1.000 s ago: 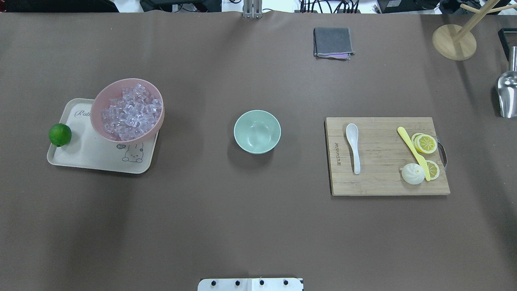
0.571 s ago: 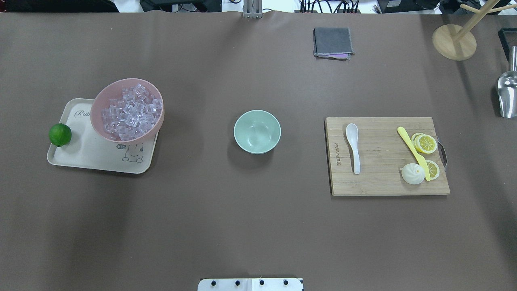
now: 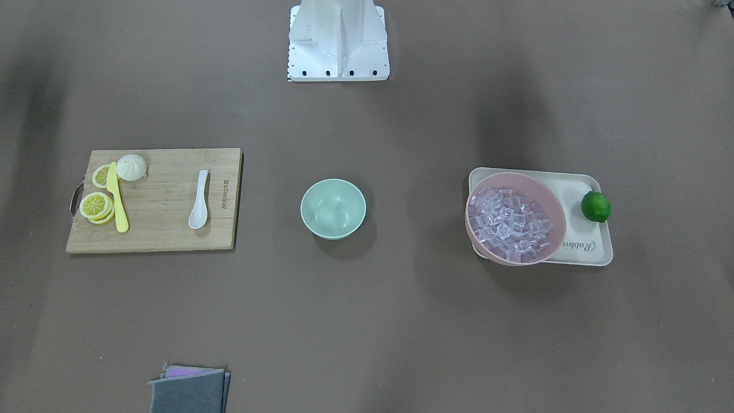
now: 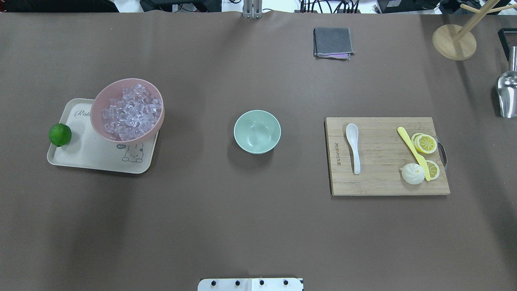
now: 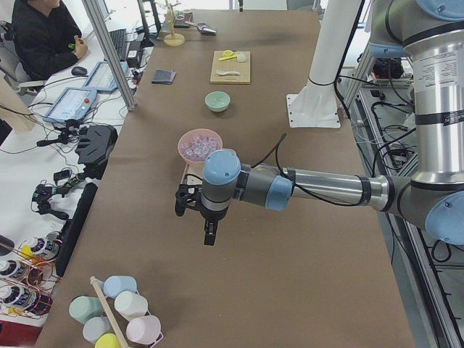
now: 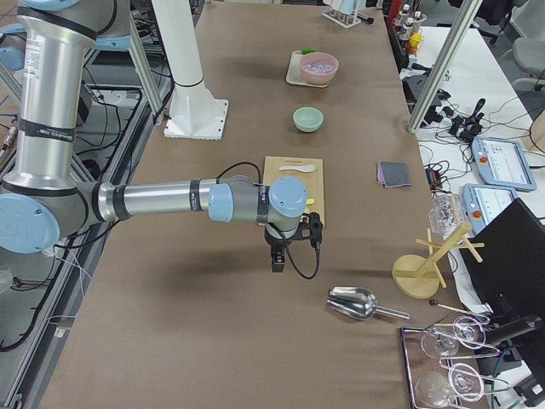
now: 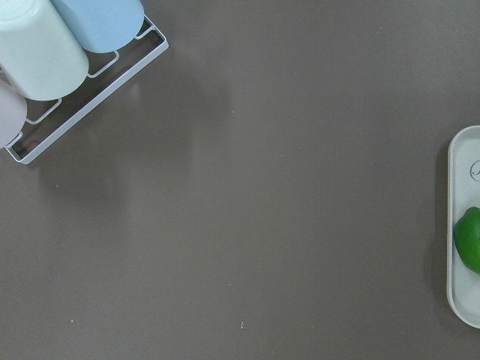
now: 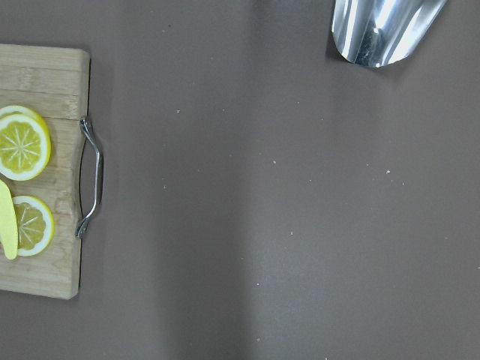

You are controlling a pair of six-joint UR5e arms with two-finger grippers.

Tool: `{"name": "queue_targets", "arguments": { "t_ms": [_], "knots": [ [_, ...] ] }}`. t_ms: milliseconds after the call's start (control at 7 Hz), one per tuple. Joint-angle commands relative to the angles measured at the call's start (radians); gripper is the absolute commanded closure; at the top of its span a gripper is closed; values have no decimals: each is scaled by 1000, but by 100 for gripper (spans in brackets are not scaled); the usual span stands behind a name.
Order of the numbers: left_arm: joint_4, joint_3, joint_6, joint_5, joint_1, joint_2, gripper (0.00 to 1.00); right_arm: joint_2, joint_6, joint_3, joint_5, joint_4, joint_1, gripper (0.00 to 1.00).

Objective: Put spoon and ice into bowl

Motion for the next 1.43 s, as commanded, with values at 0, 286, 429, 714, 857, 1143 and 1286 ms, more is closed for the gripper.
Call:
{"name": "queue_targets", "arguments": {
  "t_ms": [0, 286, 429, 714, 857, 1143, 1286],
  "knots": [
    [4, -2, -3, 1, 0, -1, 1, 0, 1, 0, 4, 0, 0, 0],
    [1, -8, -1, 0, 0, -1, 1, 0, 2, -1, 7, 0, 0, 0],
    [3, -5, -1, 0, 0, -10, 1, 0, 2, -1, 7, 0, 0, 0],
    [0, -8, -3, -2, 0, -19, 1, 2, 4, 5, 37, 0, 0, 0],
    [10, -10, -3, -14, 0, -49, 2, 9, 9, 23, 27, -2, 0, 0],
    [6, -8, -4, -32, 0, -66, 1, 11, 7, 22, 20, 0, 0, 0],
    [1, -17, -3, -35, -2, -67, 1, 20, 7, 30, 21, 0, 0, 0]
  ]
}}
